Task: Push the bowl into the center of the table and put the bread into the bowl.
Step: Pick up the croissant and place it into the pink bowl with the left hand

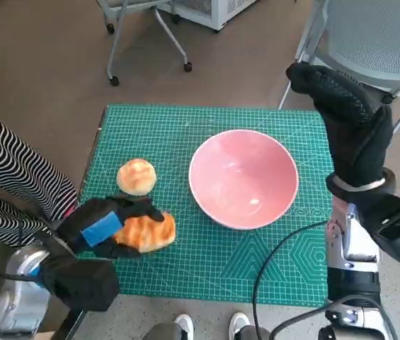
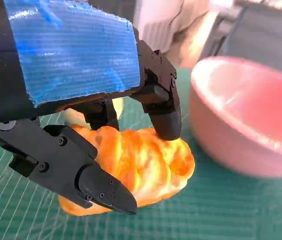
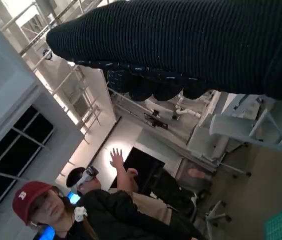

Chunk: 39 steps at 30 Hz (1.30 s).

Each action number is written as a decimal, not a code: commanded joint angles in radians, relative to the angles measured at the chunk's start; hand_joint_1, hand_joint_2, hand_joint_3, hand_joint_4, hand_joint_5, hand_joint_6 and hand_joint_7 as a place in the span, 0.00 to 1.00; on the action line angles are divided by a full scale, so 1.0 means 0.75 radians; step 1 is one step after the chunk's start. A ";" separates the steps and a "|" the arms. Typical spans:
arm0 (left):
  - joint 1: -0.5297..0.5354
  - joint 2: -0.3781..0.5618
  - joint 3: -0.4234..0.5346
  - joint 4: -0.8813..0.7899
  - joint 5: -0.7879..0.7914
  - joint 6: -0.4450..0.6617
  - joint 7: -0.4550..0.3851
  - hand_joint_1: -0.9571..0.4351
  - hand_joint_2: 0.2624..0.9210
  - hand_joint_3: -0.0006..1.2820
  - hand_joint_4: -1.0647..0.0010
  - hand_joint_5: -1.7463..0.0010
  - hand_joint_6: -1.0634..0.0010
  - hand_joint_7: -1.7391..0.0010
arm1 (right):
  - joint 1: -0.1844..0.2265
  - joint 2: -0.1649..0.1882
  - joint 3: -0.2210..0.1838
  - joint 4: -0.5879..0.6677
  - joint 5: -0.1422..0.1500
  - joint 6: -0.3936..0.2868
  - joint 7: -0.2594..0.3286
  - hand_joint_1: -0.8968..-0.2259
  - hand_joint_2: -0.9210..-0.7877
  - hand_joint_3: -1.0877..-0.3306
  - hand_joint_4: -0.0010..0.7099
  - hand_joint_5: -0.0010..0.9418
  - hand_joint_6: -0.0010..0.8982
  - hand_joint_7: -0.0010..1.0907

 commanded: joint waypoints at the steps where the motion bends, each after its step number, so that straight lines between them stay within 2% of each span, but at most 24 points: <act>1: -0.072 -0.025 0.020 -0.068 -0.053 0.042 -0.023 0.69 1.00 0.06 0.31 0.33 0.46 0.33 | 0.034 -0.008 -0.010 -0.006 -0.008 0.021 -0.004 0.34 0.00 0.62 0.21 0.00 0.00 0.48; 3: -0.184 -0.059 0.035 -0.138 -0.098 0.074 -0.024 0.69 0.99 0.05 0.29 0.33 0.44 0.35 | 0.041 -0.013 -0.014 -0.018 -0.011 0.024 -0.010 0.34 0.00 0.62 0.21 0.00 0.00 0.48; 8: -0.355 -0.126 0.020 -0.162 -0.110 0.098 0.005 0.69 0.98 0.05 0.28 0.34 0.41 0.37 | 0.047 -0.012 -0.017 -0.029 -0.014 0.030 -0.018 0.34 0.00 0.62 0.20 0.00 0.00 0.49; 19: -0.761 -0.309 -0.133 -0.029 -0.012 0.120 0.103 0.69 0.96 0.04 0.23 0.36 0.37 0.41 | 0.068 -0.009 -0.016 -0.056 -0.031 0.038 -0.042 0.34 0.00 0.62 0.19 0.00 0.00 0.49; 29: -0.988 -0.436 -0.247 0.208 0.032 0.070 0.127 0.69 0.92 0.04 0.16 0.44 0.35 0.39 | 0.092 -0.016 -0.020 -0.084 -0.040 0.044 -0.065 0.35 0.00 0.62 0.18 0.00 0.00 0.49; 39: -1.135 -0.527 -0.343 0.412 0.084 0.061 0.124 0.69 0.93 0.04 0.19 0.42 0.37 0.38 | 0.115 -0.025 -0.044 -0.105 -0.048 0.048 -0.084 0.35 0.00 0.62 0.17 0.00 0.00 0.49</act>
